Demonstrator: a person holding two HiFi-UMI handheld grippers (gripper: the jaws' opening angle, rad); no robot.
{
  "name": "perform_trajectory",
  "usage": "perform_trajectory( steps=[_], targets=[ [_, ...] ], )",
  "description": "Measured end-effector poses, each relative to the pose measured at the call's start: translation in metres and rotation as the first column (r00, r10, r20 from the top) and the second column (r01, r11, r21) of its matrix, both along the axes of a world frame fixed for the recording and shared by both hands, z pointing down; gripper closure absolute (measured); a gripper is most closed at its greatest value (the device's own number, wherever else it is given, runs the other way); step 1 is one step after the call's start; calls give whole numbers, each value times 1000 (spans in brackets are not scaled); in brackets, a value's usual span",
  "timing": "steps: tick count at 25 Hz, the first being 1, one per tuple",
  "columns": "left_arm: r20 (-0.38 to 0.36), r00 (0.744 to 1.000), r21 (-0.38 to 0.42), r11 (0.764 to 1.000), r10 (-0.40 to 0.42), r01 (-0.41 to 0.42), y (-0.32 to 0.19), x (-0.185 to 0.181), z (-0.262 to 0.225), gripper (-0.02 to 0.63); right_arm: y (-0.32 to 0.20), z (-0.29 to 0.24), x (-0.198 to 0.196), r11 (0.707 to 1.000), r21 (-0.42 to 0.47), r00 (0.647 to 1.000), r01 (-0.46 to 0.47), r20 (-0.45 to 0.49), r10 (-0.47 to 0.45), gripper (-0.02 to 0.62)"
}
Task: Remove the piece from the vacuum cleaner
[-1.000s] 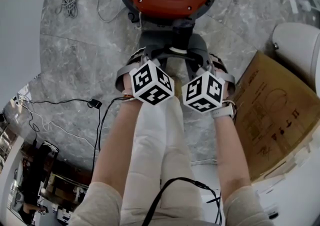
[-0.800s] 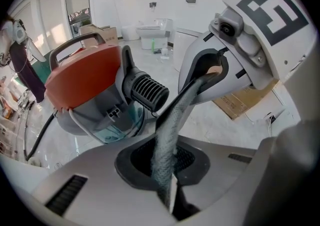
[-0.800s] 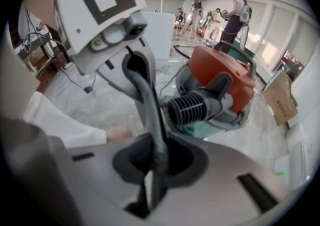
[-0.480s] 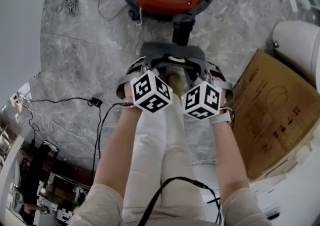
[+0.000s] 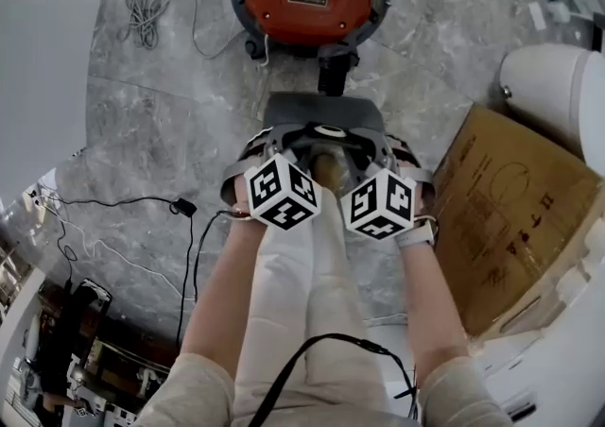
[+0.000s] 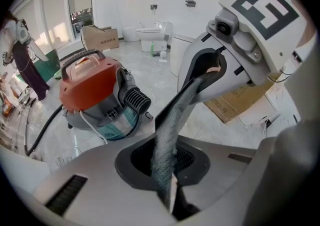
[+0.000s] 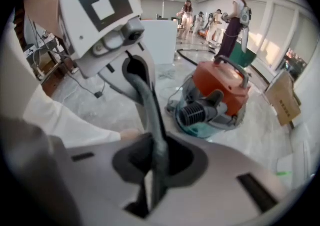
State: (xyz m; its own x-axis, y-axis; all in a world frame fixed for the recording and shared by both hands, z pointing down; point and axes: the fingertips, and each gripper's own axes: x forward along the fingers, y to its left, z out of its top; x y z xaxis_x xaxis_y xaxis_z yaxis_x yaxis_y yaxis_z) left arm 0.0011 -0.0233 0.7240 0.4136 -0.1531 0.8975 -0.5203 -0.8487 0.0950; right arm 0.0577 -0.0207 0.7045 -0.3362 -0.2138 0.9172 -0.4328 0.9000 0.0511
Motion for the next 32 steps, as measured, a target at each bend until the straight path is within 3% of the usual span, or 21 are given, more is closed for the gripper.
perform_trajectory(
  steps=[7, 16, 24, 32],
  targets=[
    [-26, 1000, 36, 999, -4, 5, 7, -1, -55, 563, 5, -56, -3, 1000, 23, 999, 0, 37, -1, 549],
    [-76, 995, 11, 998, -58, 59, 18, 2, -111, 563, 19, -114, -1, 999, -28, 996, -17, 87, 19, 549],
    [-80, 997, -26, 1000, -16, 14, 28, 3, -148, 563, 30, -150, 0, 1000, 17, 995, -2, 98, 1, 552],
    [-52, 998, -10, 1000, 29, -30, 35, -1, -191, 563, 41, -191, -5, 999, -31, 989, -22, 145, 27, 552]
  ],
)
